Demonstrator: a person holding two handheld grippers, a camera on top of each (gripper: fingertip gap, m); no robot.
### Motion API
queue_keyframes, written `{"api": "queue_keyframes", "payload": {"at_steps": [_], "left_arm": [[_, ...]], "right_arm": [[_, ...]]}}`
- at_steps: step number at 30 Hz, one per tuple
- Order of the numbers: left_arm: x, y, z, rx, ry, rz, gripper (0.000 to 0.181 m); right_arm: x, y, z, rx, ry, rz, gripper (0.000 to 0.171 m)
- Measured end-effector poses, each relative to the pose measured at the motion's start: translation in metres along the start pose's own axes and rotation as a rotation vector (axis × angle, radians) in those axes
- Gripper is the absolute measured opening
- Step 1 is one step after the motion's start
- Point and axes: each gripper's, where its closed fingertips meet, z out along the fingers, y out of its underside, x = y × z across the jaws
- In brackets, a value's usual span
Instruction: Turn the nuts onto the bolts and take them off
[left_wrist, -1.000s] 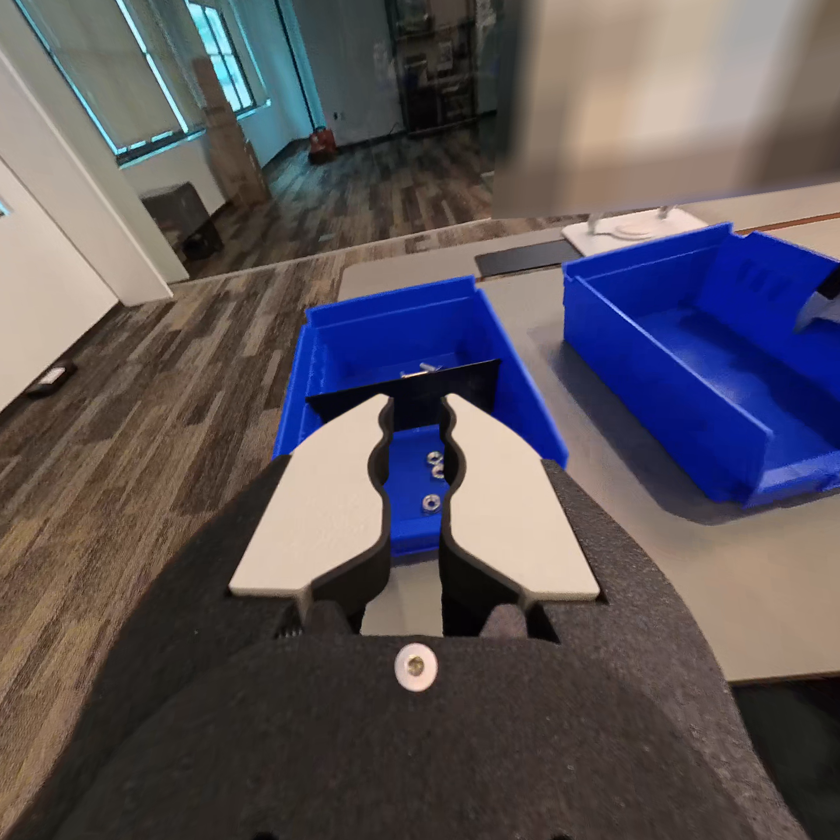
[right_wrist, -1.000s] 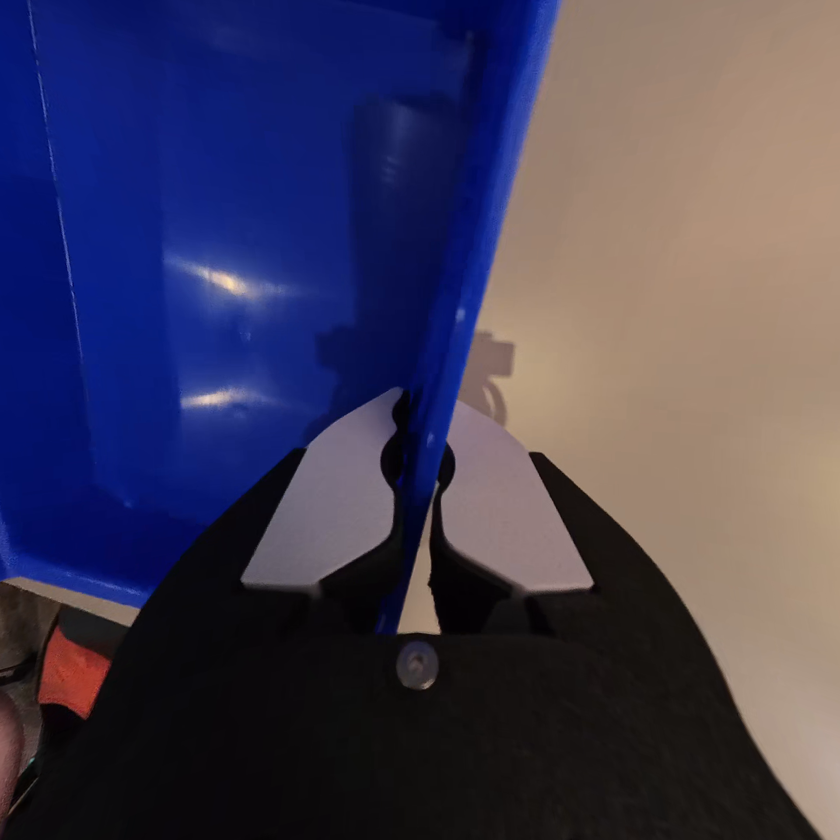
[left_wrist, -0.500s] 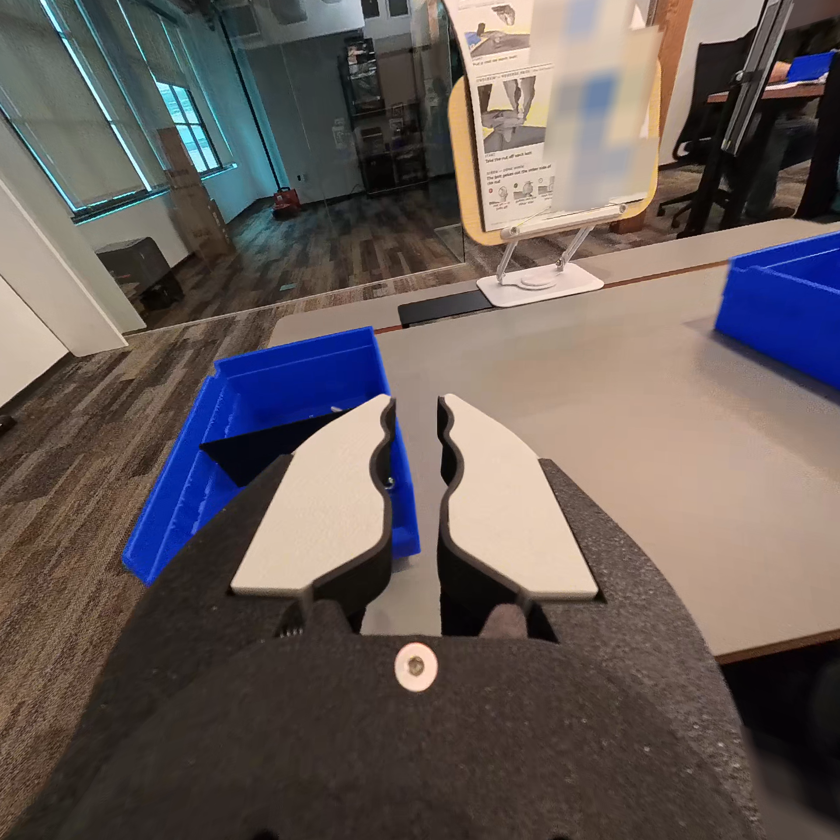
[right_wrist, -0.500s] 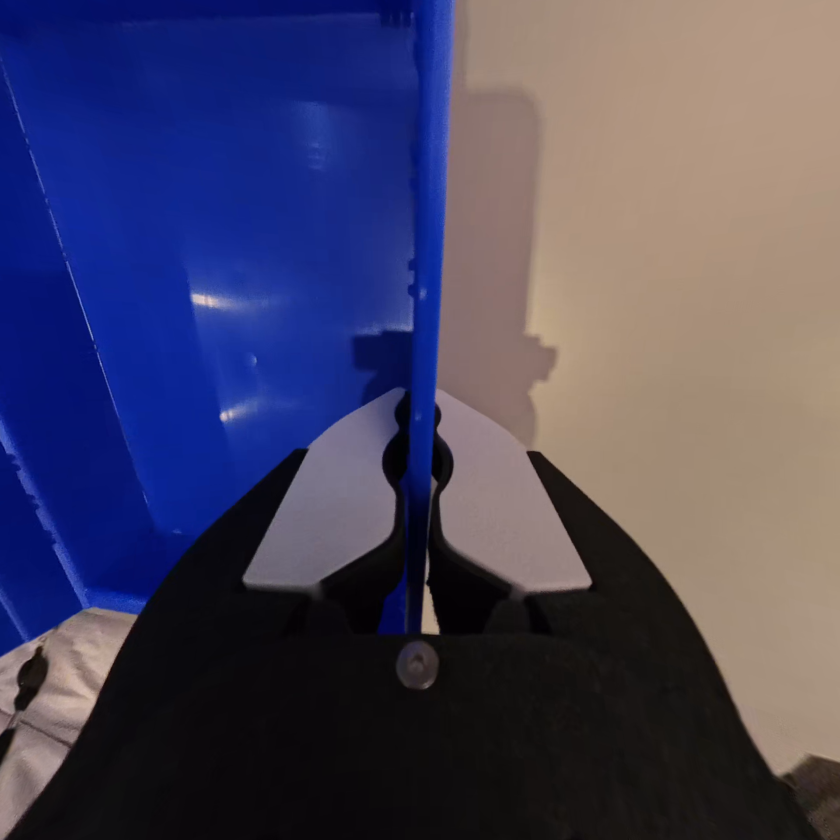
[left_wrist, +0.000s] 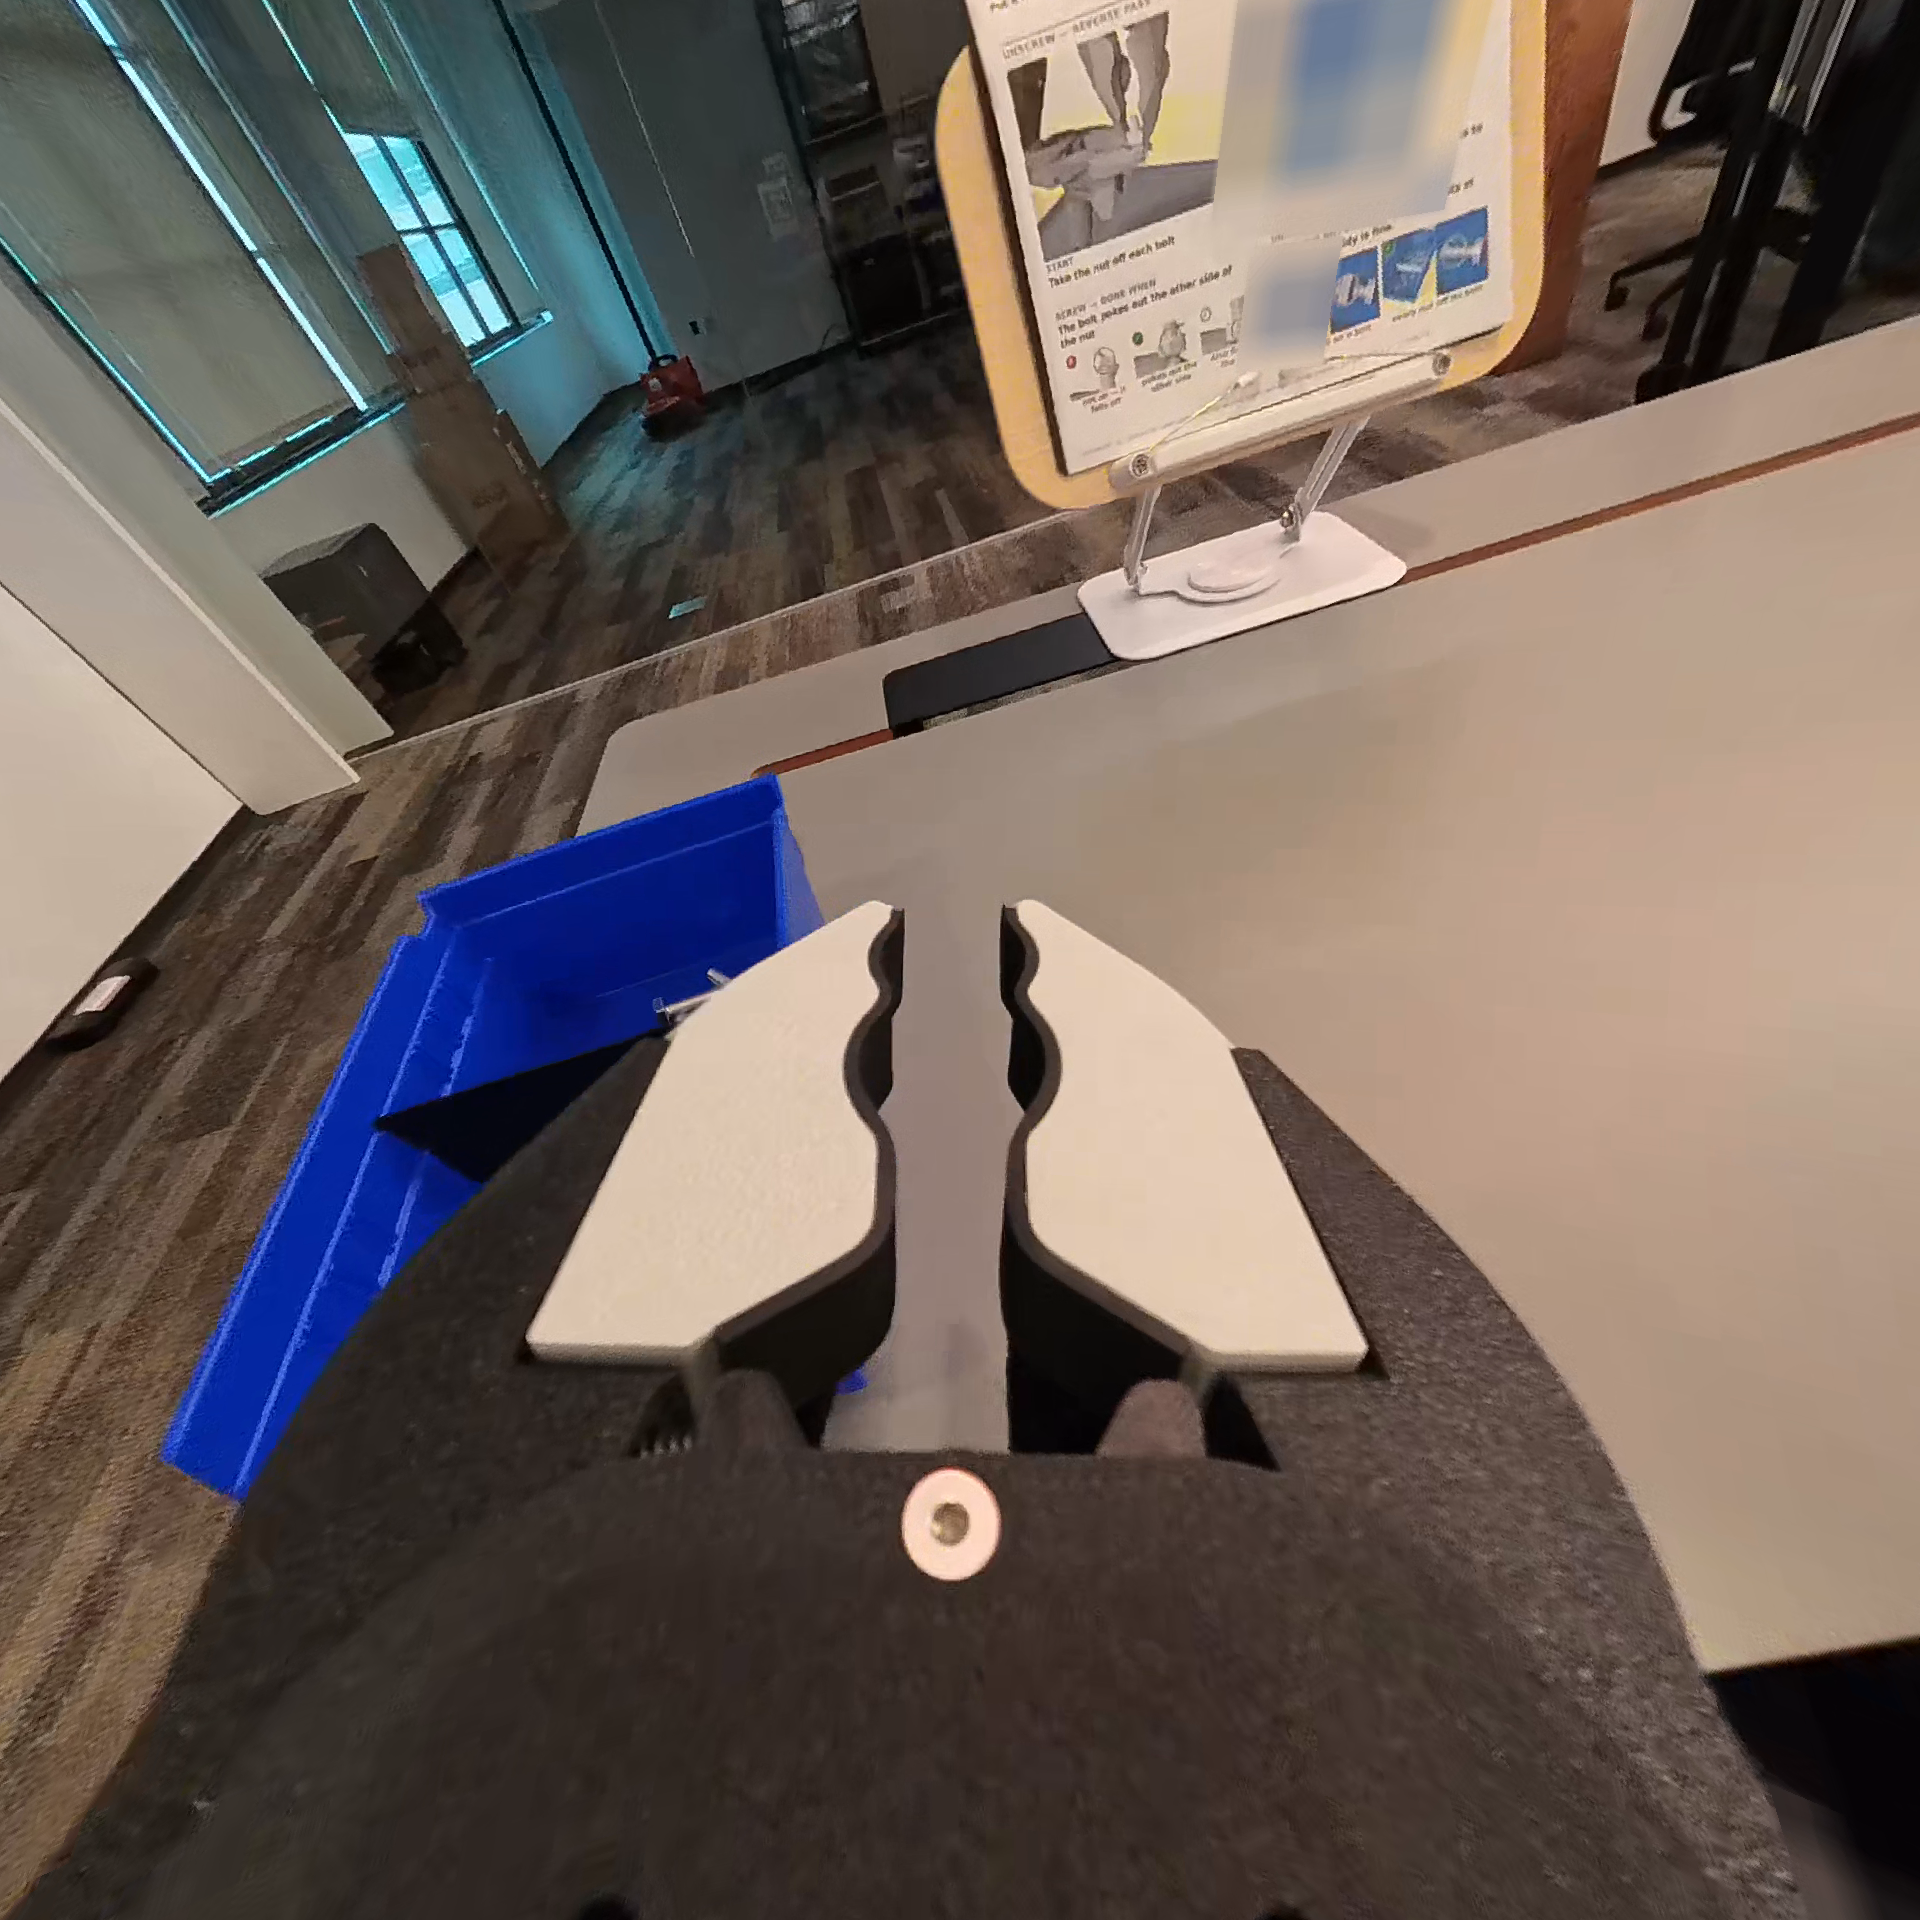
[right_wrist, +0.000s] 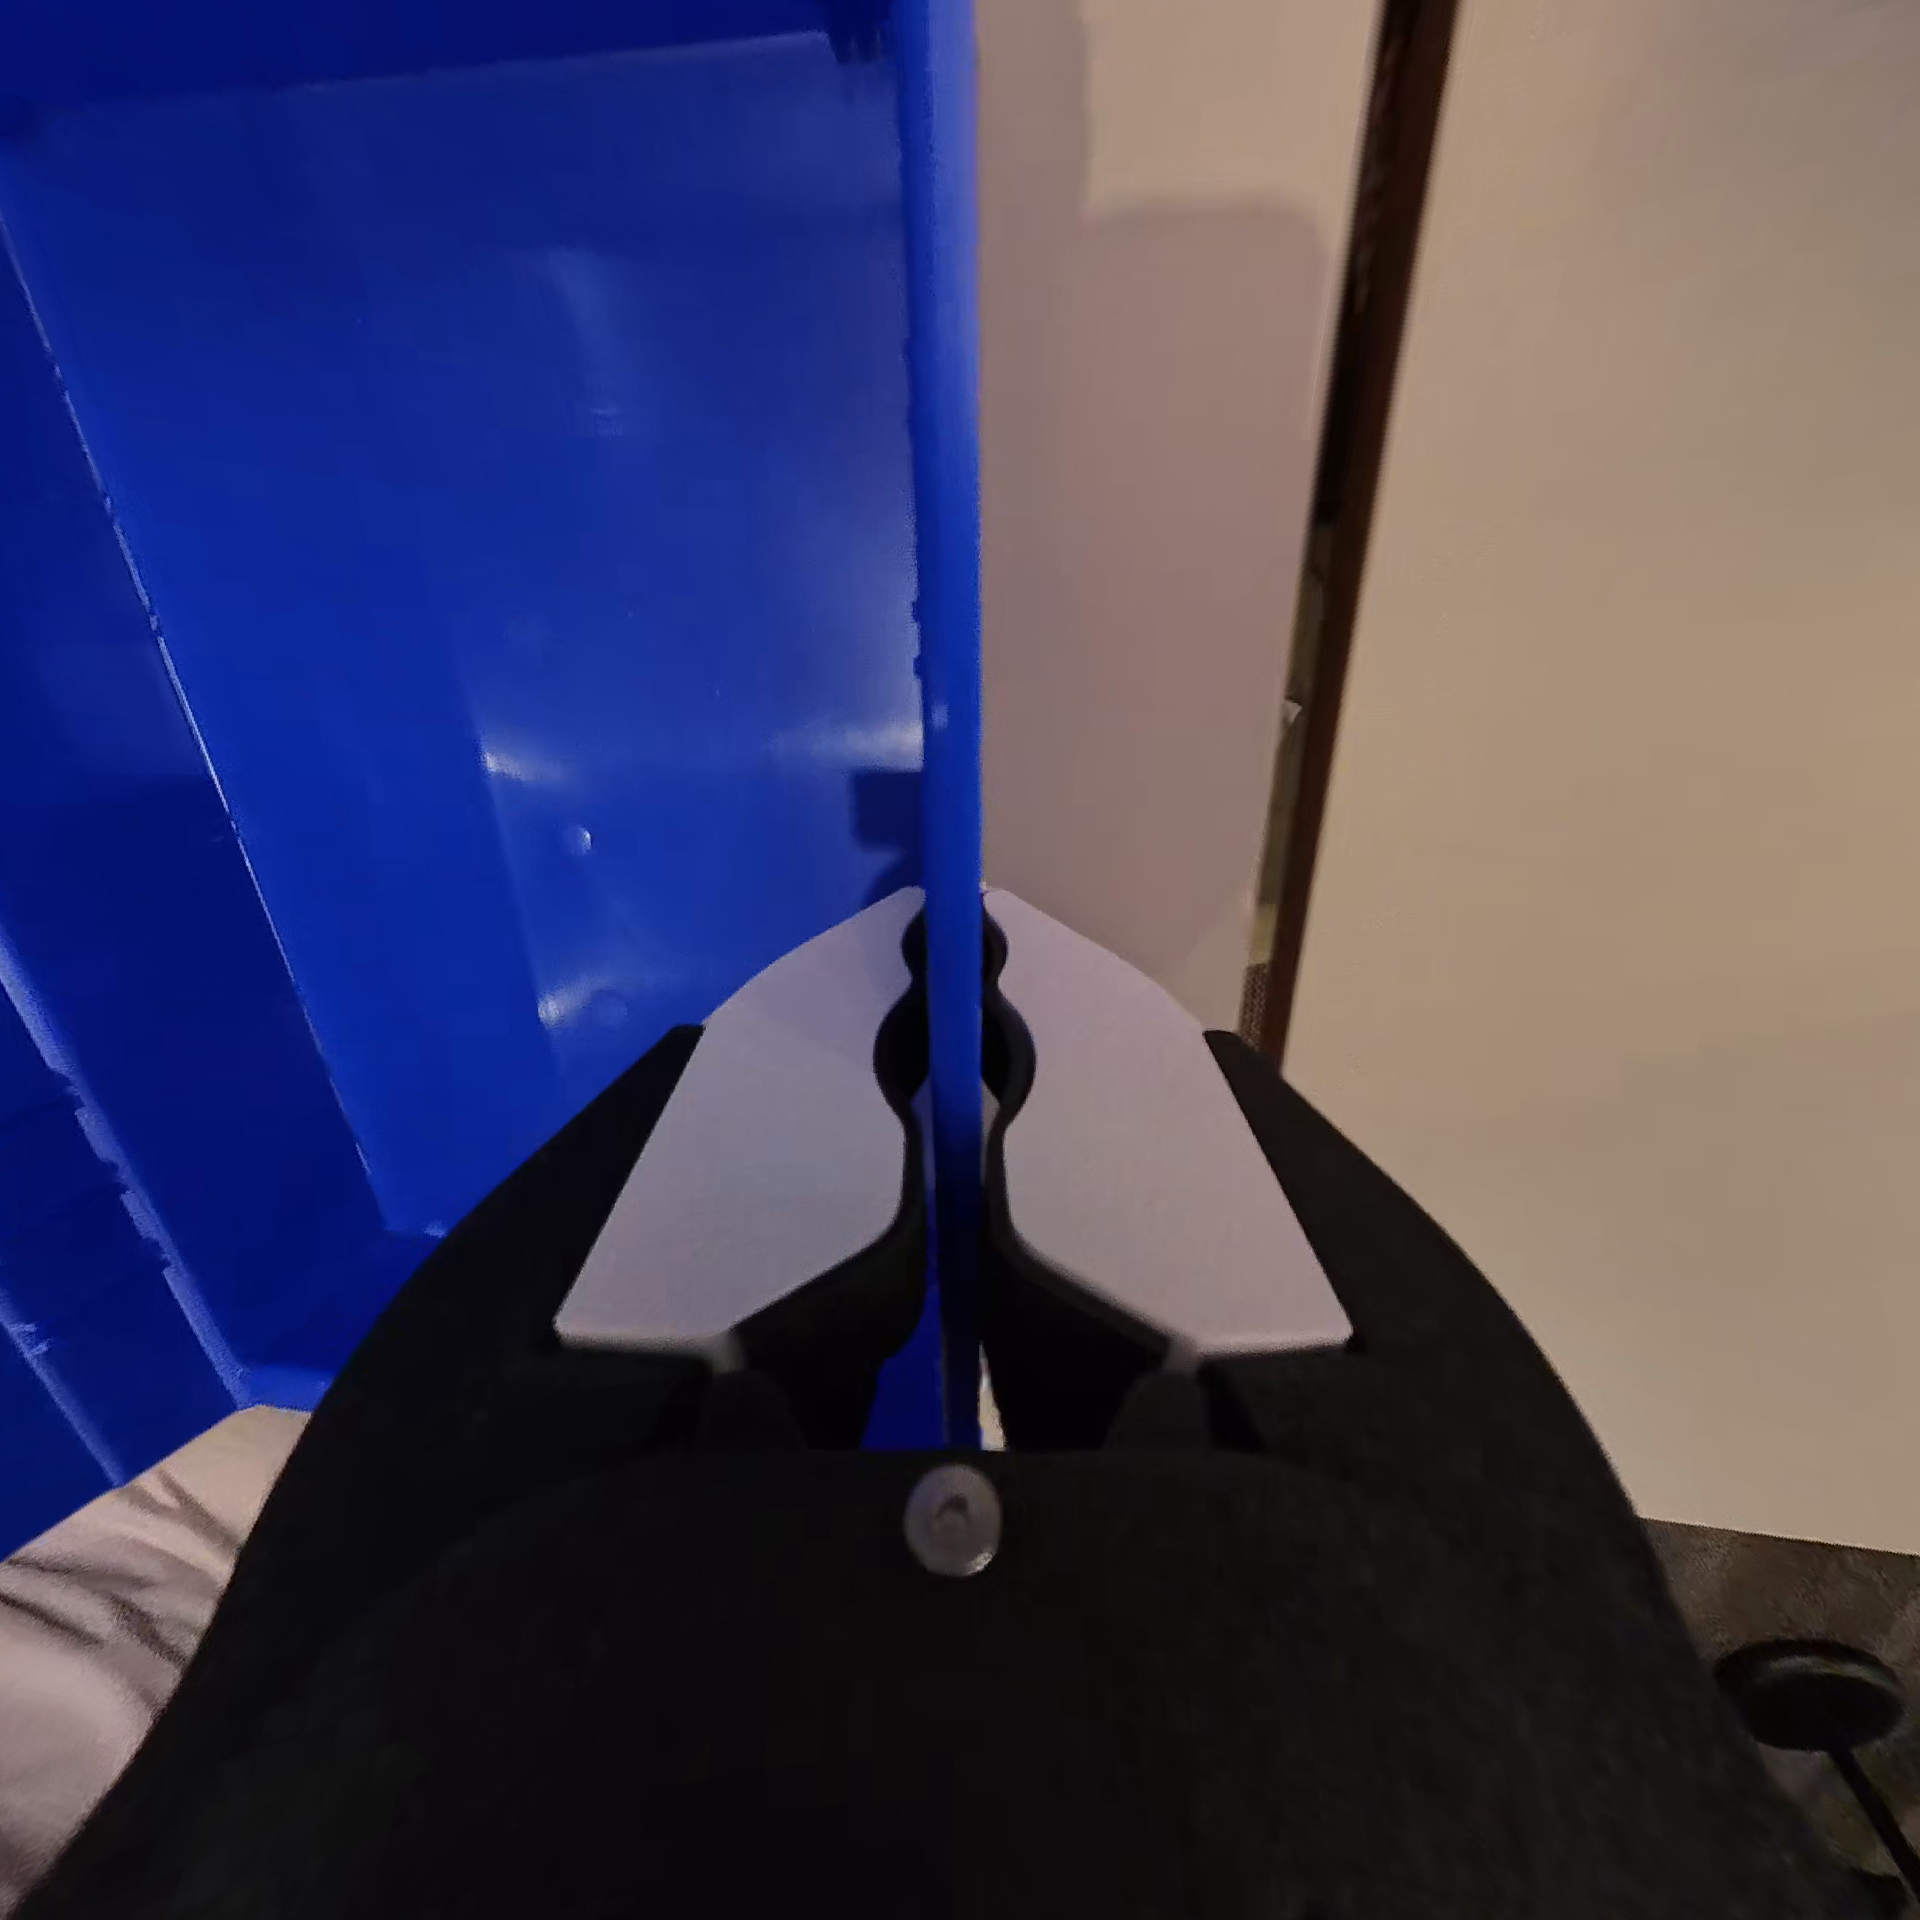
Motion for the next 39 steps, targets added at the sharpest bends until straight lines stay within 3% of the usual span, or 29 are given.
{"api": "queue_keyframes", "payload": {"at_steps": [8,18,21,23,31,39], "left_arm": [[0.022,-0.015,0.013,-0.006,-0.005,0.041,0.017],[0.030,-0.009,0.026,-0.037,-0.002,0.059,0.017],[0.031,-0.005,0.027,-0.035,0.010,0.046,0.017],[0.030,-0.003,0.025,-0.036,0.008,0.043,0.017],[0.021,0.003,0.018,-0.015,0.022,0.013,0.018],[0.010,0.015,0.011,-0.001,0.074,-0.034,0.018]], "right_arm": [[0.030,-0.007,-0.003,-0.002,0.000,0.015,0.005],[0.046,-0.010,-0.006,0.026,0.023,-0.018,0.005],[0.050,-0.006,-0.008,0.031,0.051,-0.058,0.025],[0.054,-0.002,-0.013,0.035,0.065,-0.073,0.024],[0.039,-0.013,-0.067,0.250,0.017,-0.068,0.026],[-0.006,-0.016,-0.130,0.422,0.051,-0.140,0.026]]}}
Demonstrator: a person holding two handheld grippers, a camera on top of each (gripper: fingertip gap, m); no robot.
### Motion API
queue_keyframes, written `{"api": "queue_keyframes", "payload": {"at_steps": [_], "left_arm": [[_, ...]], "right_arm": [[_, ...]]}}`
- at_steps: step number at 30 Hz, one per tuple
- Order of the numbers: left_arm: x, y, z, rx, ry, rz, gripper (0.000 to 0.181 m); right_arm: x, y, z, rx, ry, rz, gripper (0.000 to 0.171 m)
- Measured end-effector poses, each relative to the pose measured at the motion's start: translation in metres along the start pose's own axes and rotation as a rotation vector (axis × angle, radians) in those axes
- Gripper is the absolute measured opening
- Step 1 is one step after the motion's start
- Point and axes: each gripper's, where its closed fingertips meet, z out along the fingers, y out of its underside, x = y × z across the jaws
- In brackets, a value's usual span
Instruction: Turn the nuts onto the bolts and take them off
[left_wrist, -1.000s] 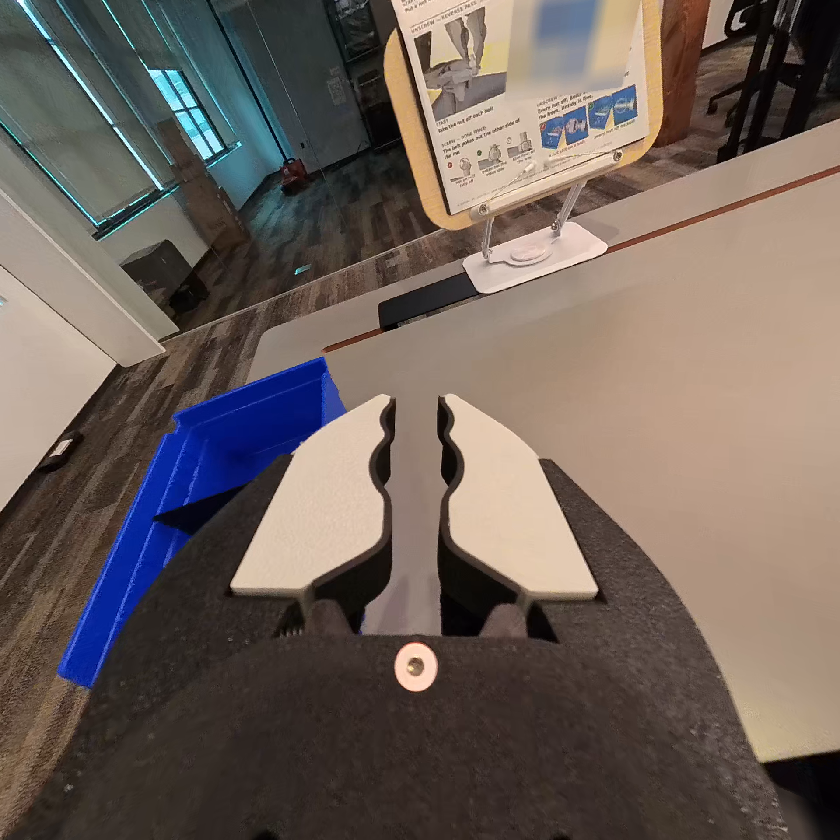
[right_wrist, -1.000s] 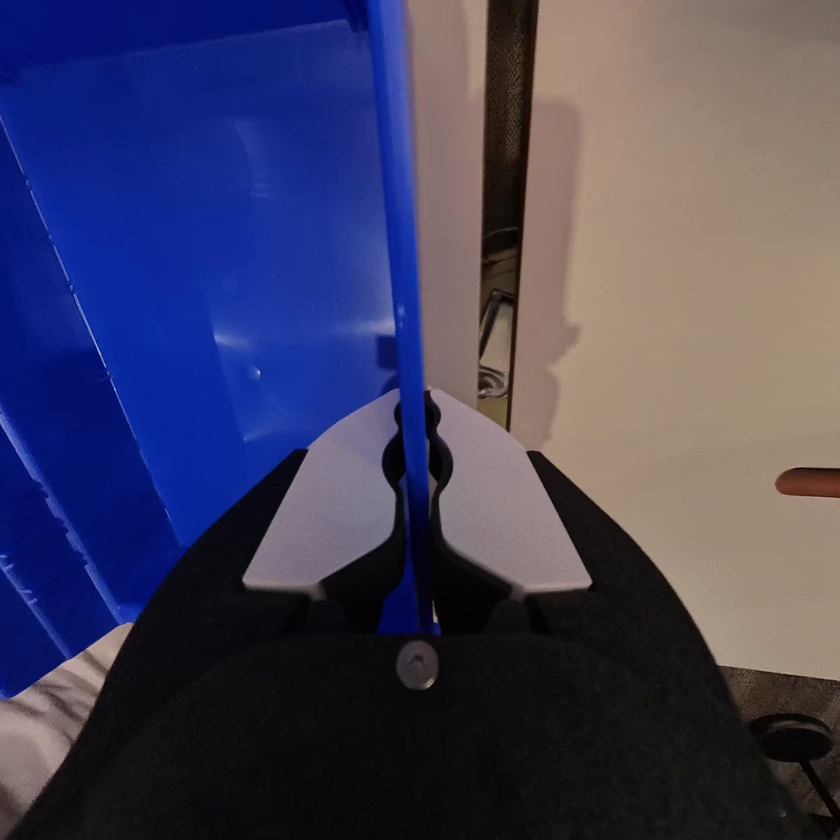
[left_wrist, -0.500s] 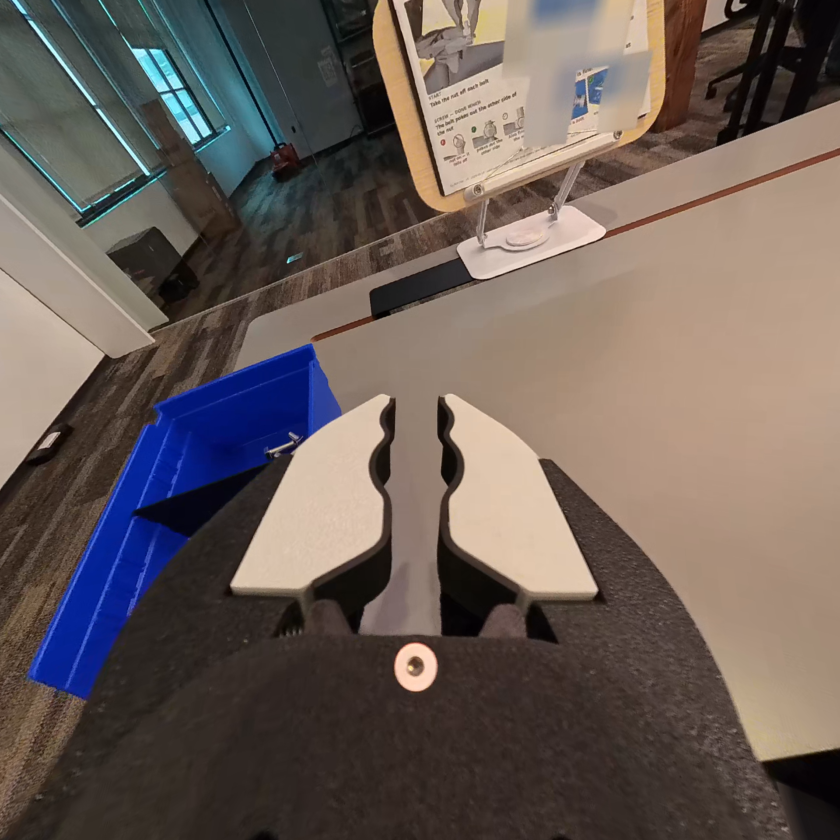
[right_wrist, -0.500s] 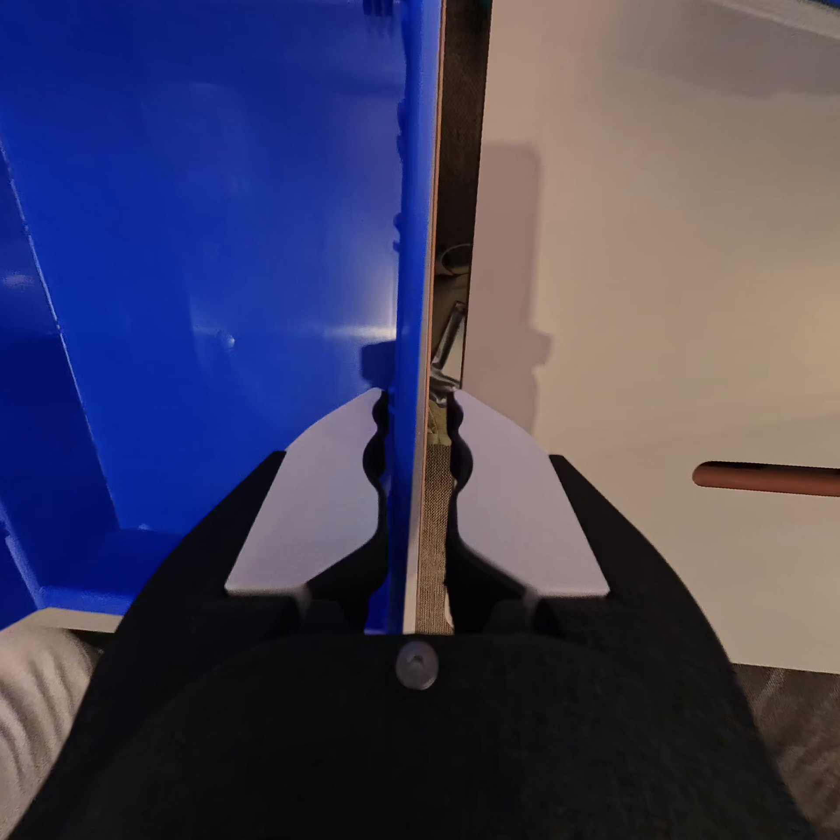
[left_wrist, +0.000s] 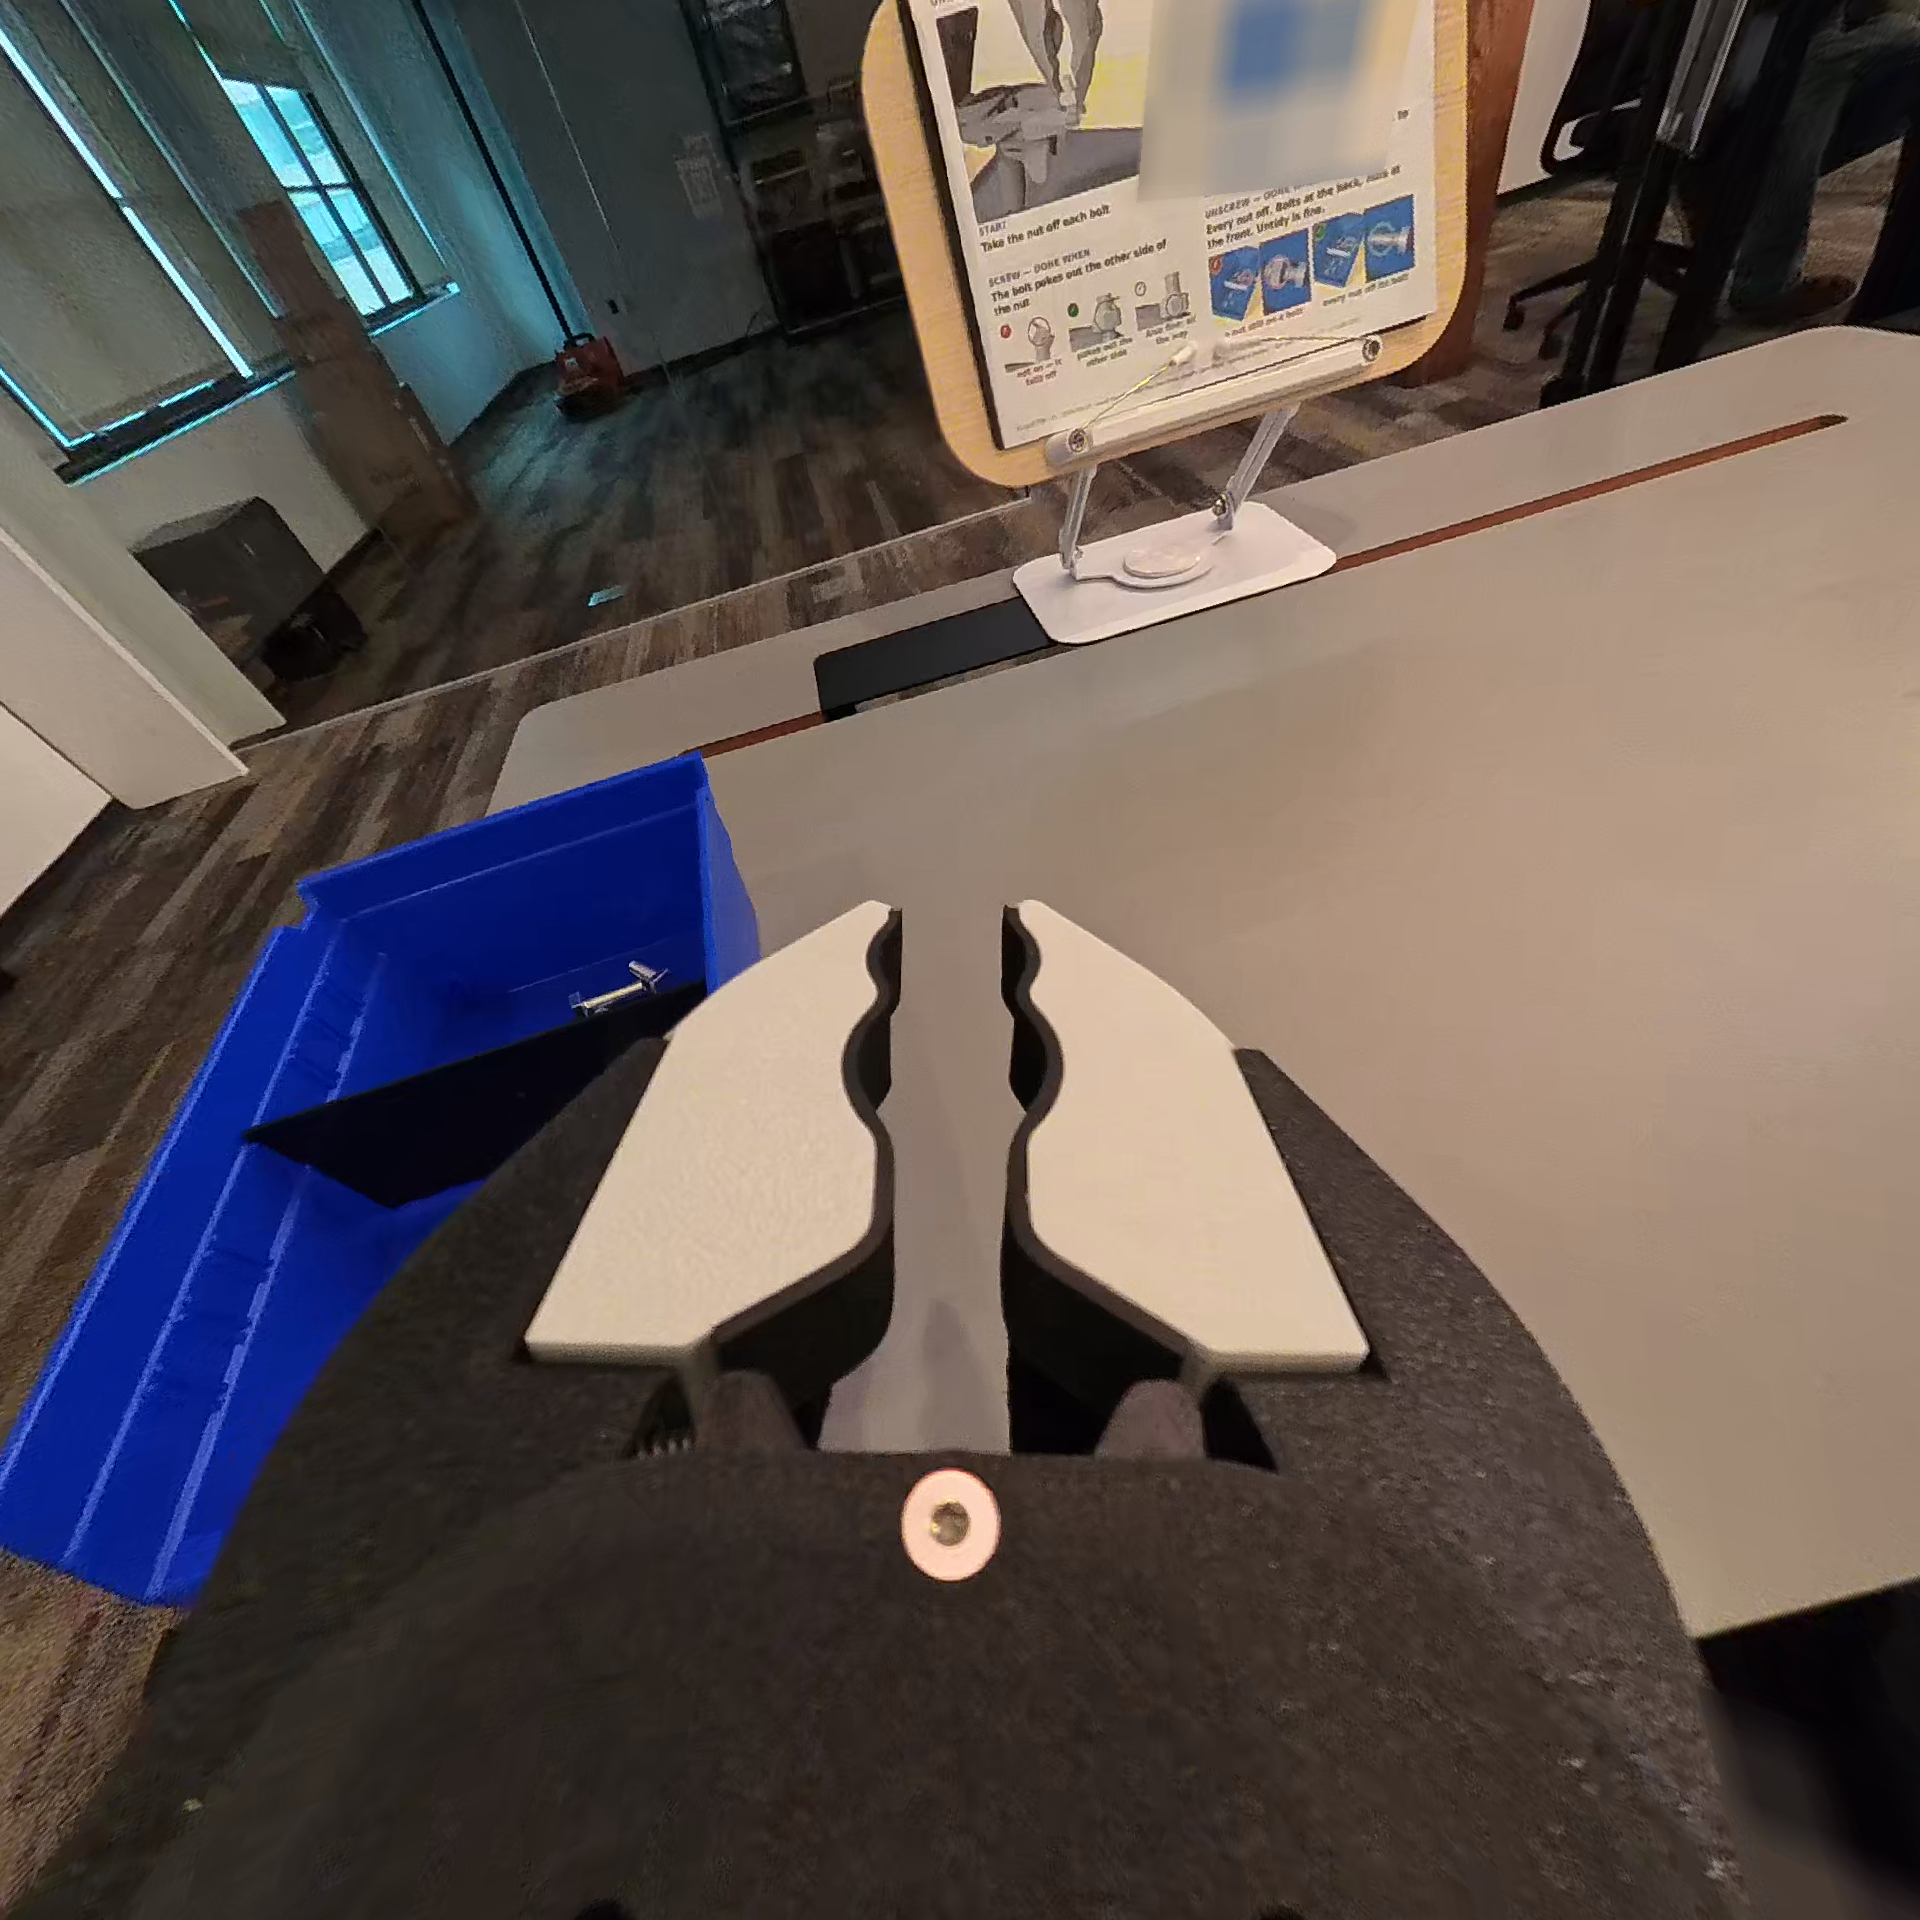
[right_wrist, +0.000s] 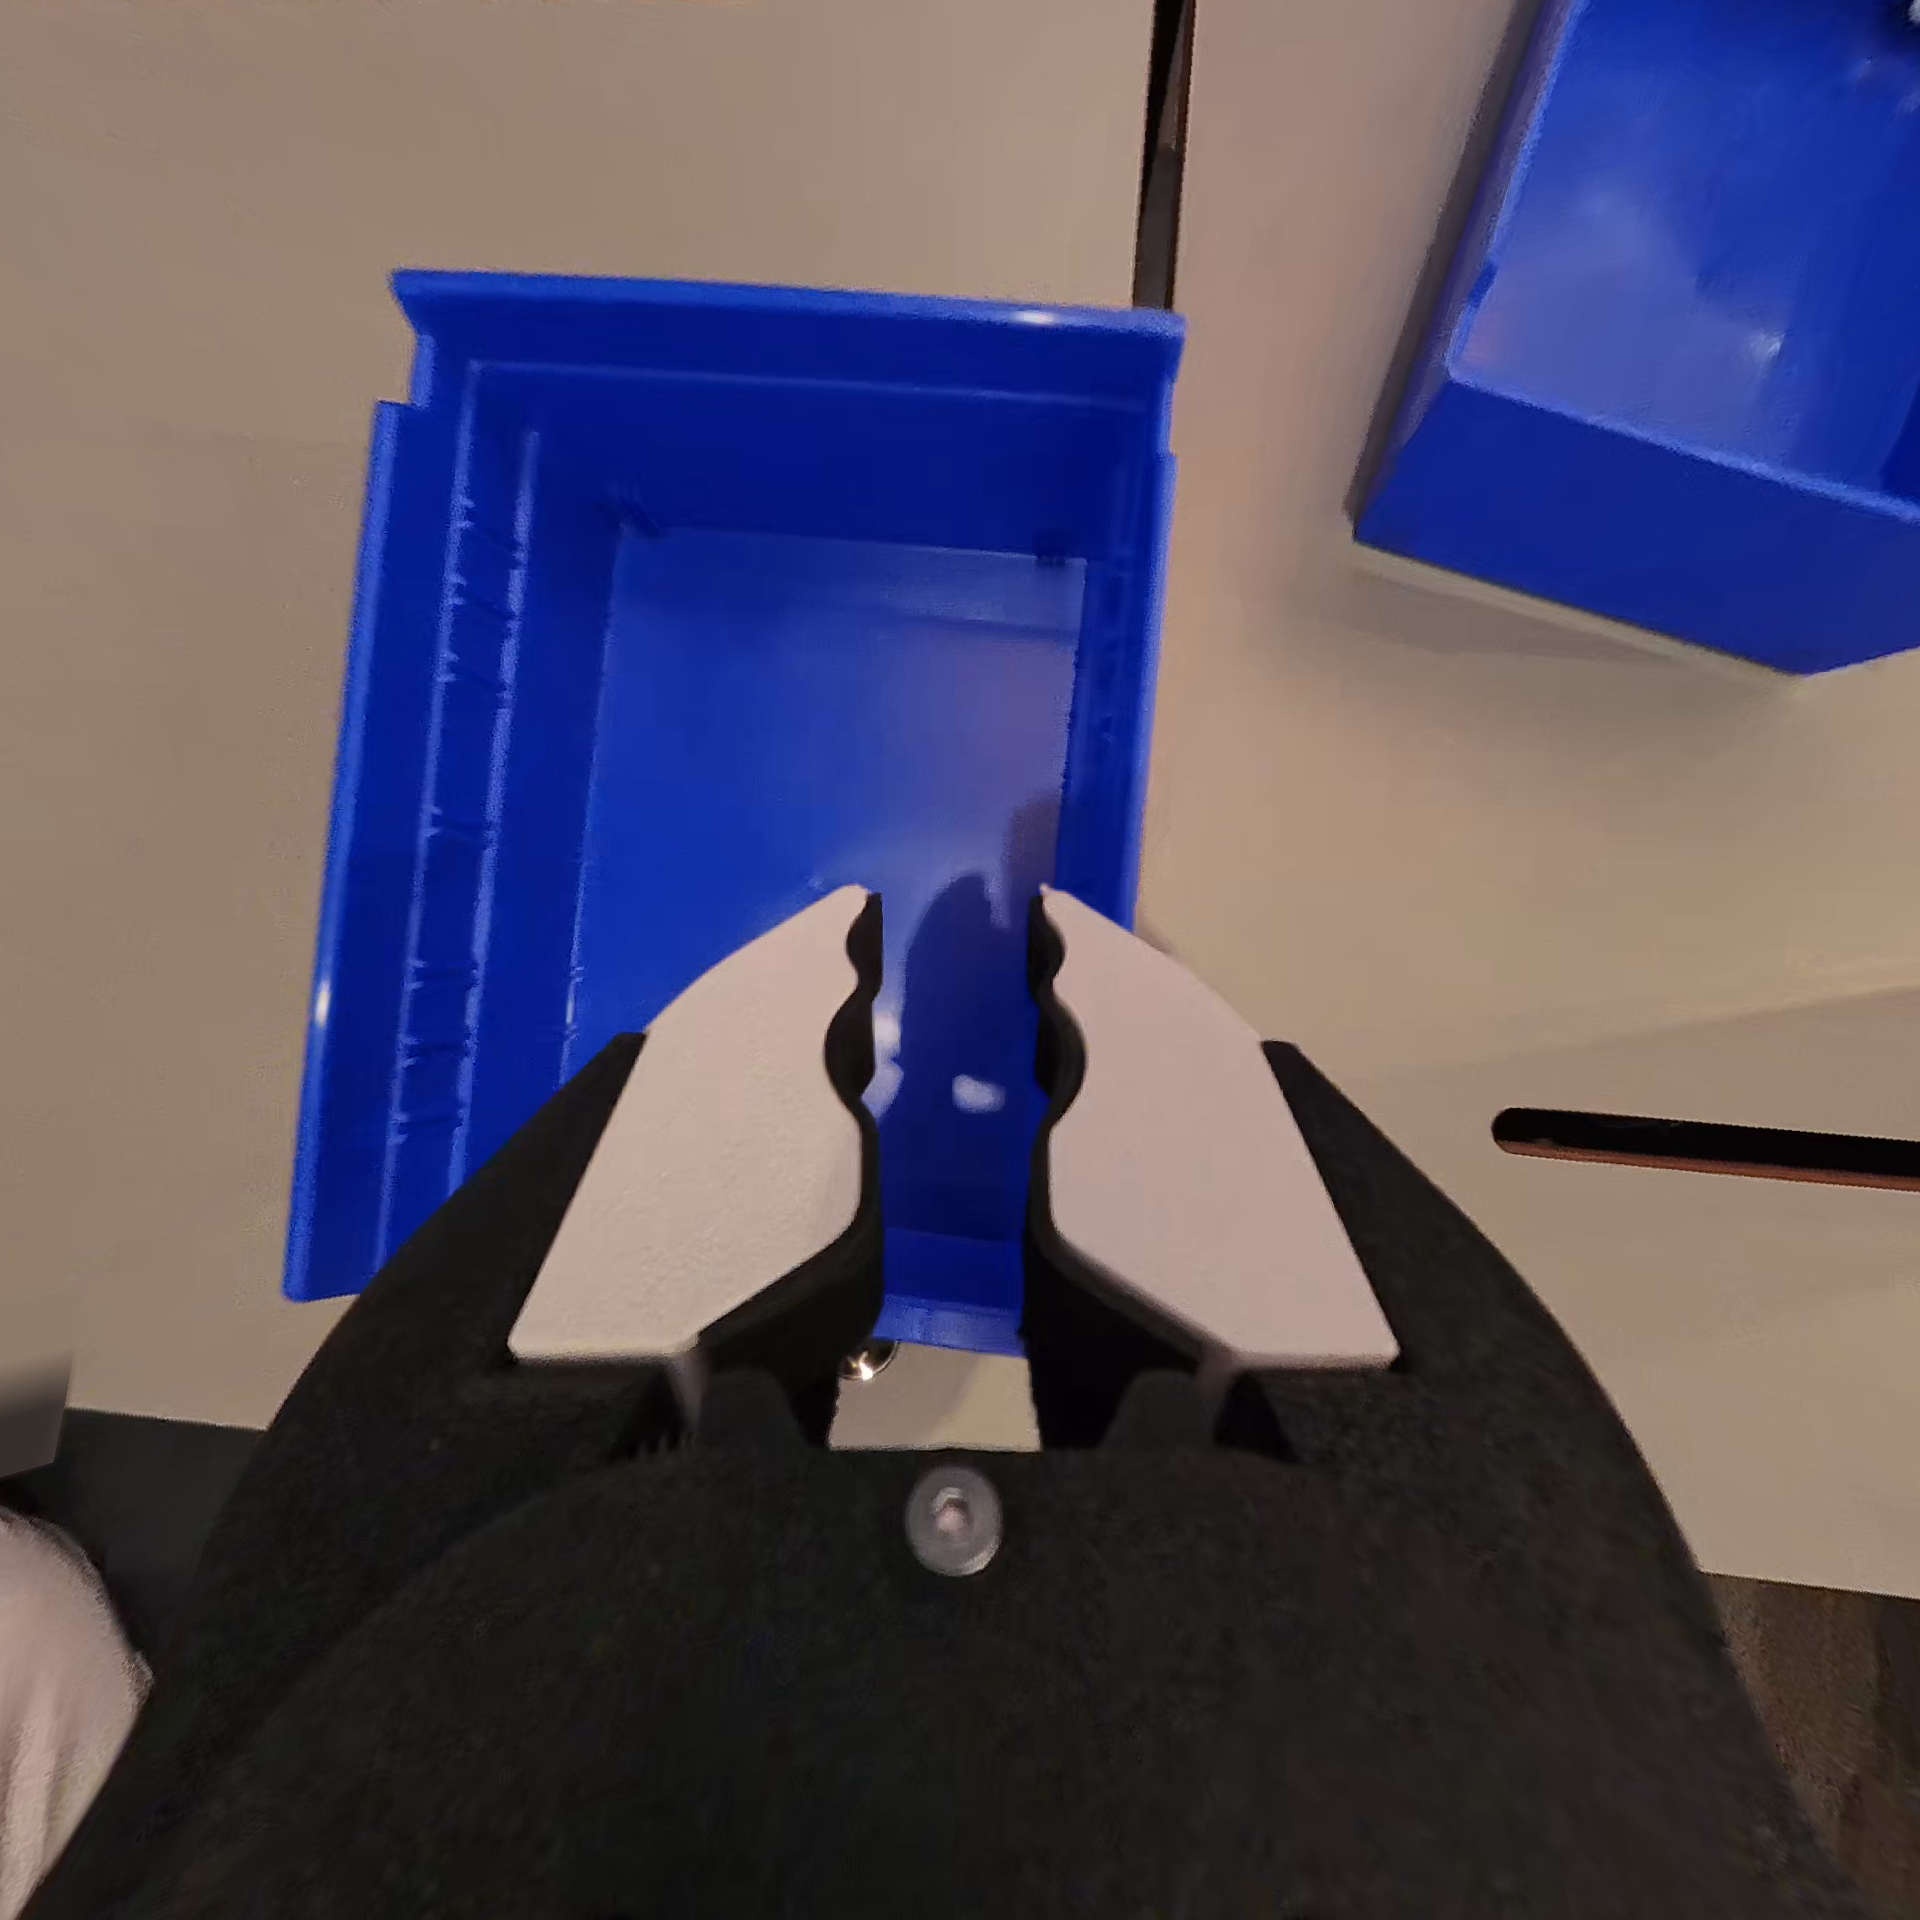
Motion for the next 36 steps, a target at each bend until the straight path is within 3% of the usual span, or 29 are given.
{"api": "queue_keyframes", "payload": {"at_steps": [3,9,16,24,36], "left_arm": [[-0.004,0.004,-0.009,0.013,0.017,-0.016,0.018],[-0.017,0.023,-0.027,-0.030,0.001,-0.015,0.018],[-0.020,0.012,-0.038,-0.017,-0.035,-0.025,0.018],[0.002,0.001,-0.021,-0.017,-0.001,0.002,0.018],[0.008,0.001,-0.019,-0.014,0.022,-0.003,0.018]], "right_arm": [[-0.010,0.006,-0.003,-0.031,0.039,-0.035,0.026],[0.036,0.052,0.024,-0.218,0.311,-0.119,0.024],[0.044,0.082,0.069,-0.287,0.198,-0.047,0.022],[0.026,0.084,0.069,-0.259,-0.023,0.088,0.006],[0.017,0.081,0.072,-0.240,-0.028,0.009,0.007]]}}
